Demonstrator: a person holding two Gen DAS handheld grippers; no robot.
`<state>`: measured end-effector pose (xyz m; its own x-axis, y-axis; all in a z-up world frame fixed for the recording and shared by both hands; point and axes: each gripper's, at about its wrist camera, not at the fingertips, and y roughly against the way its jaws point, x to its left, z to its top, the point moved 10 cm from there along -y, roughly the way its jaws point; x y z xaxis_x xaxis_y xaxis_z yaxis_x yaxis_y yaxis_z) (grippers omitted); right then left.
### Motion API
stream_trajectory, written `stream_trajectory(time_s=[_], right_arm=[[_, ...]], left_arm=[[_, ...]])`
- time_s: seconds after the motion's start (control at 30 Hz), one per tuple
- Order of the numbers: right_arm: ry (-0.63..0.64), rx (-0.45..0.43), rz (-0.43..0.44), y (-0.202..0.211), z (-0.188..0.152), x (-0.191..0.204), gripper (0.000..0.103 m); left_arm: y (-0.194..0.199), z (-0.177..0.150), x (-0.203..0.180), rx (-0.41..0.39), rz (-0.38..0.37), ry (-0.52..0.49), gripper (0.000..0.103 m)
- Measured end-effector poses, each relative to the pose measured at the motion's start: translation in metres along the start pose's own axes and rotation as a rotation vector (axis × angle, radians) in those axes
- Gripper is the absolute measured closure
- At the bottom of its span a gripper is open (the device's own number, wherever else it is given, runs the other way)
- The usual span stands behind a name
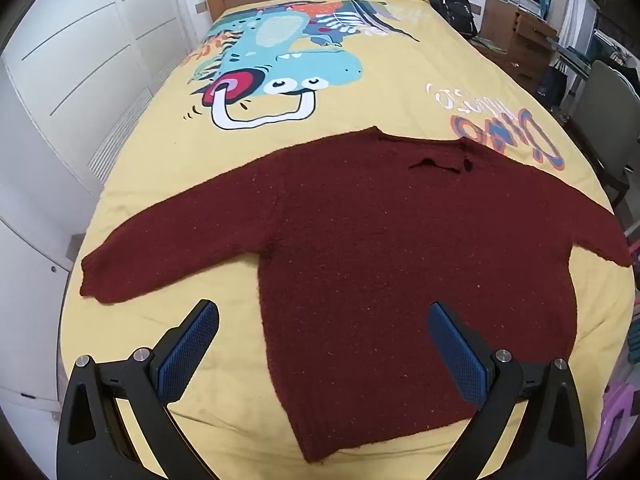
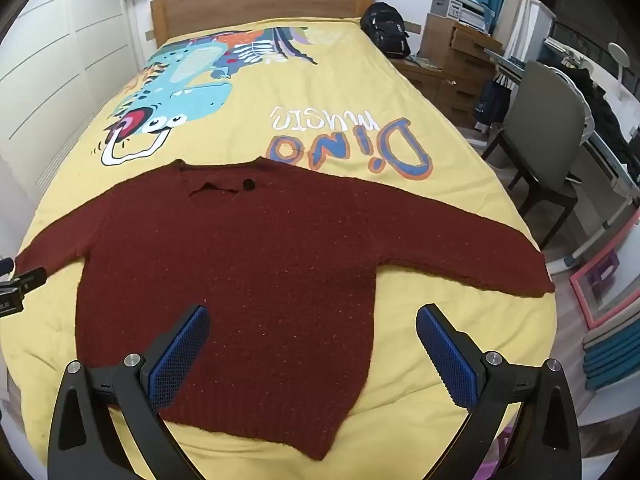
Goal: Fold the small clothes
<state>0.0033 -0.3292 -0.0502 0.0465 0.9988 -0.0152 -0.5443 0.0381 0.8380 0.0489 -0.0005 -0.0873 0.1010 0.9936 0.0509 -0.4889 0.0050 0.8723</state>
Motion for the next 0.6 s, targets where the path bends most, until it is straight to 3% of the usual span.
stream_trajectory(time_s=[0.17,0.27,0.6], right_arm=[[0.002,0.009,0.007,-0.003,-0.002,0.000,0.000],[0.006,0.007,-0.002,0.000,-0.001,-0.003,0.000],[0.009,0.017,-0.019,-0.003,-0.003,-0.005,0.000]], left_arm=[[0.002,-0.006,0.003,-0.023,-0.024,0.002,0.001],[-0.006,-0.006,0.001,0.024,-0.010,-0.015,0.001],[-0.009,-0.003,0.002,0.044,0.003,-0.025,0.001]])
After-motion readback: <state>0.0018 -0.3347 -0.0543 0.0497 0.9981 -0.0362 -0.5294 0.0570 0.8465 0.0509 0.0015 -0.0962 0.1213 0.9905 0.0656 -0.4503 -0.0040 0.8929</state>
